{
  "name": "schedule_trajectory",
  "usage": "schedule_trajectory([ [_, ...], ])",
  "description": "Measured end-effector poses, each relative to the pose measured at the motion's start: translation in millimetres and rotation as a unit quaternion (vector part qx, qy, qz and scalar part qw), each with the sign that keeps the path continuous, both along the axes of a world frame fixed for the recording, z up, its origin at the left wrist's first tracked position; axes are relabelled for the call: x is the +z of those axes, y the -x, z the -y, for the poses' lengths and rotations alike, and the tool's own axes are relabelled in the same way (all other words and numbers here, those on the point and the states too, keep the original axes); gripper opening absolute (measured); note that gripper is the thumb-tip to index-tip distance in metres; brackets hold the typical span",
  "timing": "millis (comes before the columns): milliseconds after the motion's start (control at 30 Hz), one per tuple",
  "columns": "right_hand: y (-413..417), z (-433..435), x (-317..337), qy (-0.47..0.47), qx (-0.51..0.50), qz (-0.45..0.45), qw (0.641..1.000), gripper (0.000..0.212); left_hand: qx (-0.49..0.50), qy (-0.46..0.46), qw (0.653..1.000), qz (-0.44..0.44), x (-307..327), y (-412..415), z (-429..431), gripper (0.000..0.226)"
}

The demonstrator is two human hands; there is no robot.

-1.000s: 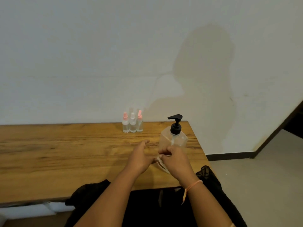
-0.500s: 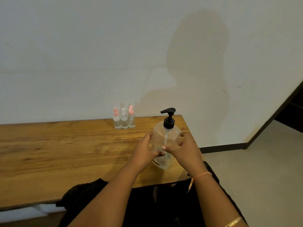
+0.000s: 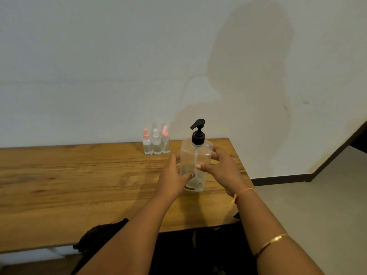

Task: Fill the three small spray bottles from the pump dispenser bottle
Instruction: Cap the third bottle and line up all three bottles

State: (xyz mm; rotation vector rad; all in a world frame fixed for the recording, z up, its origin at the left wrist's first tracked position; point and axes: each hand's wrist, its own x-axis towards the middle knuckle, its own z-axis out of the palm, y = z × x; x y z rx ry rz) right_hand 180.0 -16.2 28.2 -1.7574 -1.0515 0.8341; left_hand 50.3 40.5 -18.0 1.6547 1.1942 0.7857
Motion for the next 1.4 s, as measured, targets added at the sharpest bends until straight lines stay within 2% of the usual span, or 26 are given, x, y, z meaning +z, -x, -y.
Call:
schedule_trajectory([
  [300,-8.6,-38.3,-10.2,-0.043,0.042,-0.065,0.996,0.067,0.033,-0.006,0.999,0.033,-3.9,-0.4,-28.4,0.046],
  [667,-20.6,-70.3,-18.9,-0.079,0.073,-0.077,0.991,0.067,0.049,-0.027,0.996,0.073,-18.1,-13.1,-56.8,0.036],
  [1100,-26.5,-80.3,-30.7,-0.101,0.083,-0.097,0.987,0.066,0.05,-0.034,0.994,0.091,-22.8,-16.3,-62.7,0.039],
  [1400,-25.2,-80.5,-34.7,-0.107,0.053,-0.125,0.985,0.077,0.049,-0.035,0.994,0.091,-24.5,-15.1,-65.3,0.054],
])
